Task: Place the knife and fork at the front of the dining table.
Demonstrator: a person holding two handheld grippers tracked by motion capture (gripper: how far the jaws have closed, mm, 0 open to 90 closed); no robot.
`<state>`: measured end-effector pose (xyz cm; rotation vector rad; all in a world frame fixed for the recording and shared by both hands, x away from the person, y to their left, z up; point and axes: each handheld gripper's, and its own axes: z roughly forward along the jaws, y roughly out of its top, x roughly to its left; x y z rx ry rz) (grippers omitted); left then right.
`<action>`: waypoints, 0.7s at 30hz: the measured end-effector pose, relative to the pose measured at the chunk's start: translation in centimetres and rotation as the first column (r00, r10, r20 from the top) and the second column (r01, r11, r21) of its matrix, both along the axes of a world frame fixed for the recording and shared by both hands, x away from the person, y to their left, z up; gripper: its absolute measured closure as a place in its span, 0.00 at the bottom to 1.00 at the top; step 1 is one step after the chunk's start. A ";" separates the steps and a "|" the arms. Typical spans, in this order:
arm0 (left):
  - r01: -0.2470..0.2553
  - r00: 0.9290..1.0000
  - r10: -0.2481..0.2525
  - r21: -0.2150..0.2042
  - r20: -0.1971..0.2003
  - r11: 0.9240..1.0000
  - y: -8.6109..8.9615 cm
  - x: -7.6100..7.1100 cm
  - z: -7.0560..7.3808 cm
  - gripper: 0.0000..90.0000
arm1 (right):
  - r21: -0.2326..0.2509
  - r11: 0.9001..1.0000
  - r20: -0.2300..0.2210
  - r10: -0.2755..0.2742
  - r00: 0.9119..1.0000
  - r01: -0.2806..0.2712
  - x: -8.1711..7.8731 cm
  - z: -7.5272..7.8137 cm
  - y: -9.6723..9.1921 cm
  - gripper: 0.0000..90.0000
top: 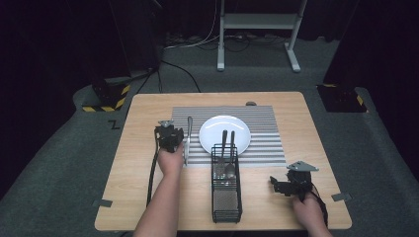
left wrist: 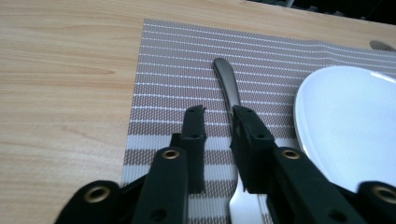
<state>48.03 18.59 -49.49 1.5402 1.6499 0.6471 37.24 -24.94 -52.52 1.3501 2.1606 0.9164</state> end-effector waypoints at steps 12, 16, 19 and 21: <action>0.040 0.999 -0.039 0.105 -0.004 0.994 1.6 -4.3 -0.5 0.51 | 0.003 1.000 -0.002 0.002 1.000 -0.002 0.0 0.0 0.0 0.11; 0.055 0.998 -0.055 0.132 -0.002 0.990 2.1 -6.3 -0.6 0.44 | 0.004 1.000 -0.003 0.002 1.000 -0.002 0.0 0.0 0.0 0.11; 0.065 0.998 -0.065 0.124 0.001 0.990 2.5 -7.8 -0.6 0.37 | 0.003 1.000 -0.002 0.003 1.000 -0.003 0.0 0.0 0.0 0.11; 0.069 0.998 -0.069 0.117 -0.003 0.991 2.9 -8.7 -0.6 0.33 | 0.003 1.000 -0.002 0.003 1.000 -0.003 0.0 0.0 0.0 0.11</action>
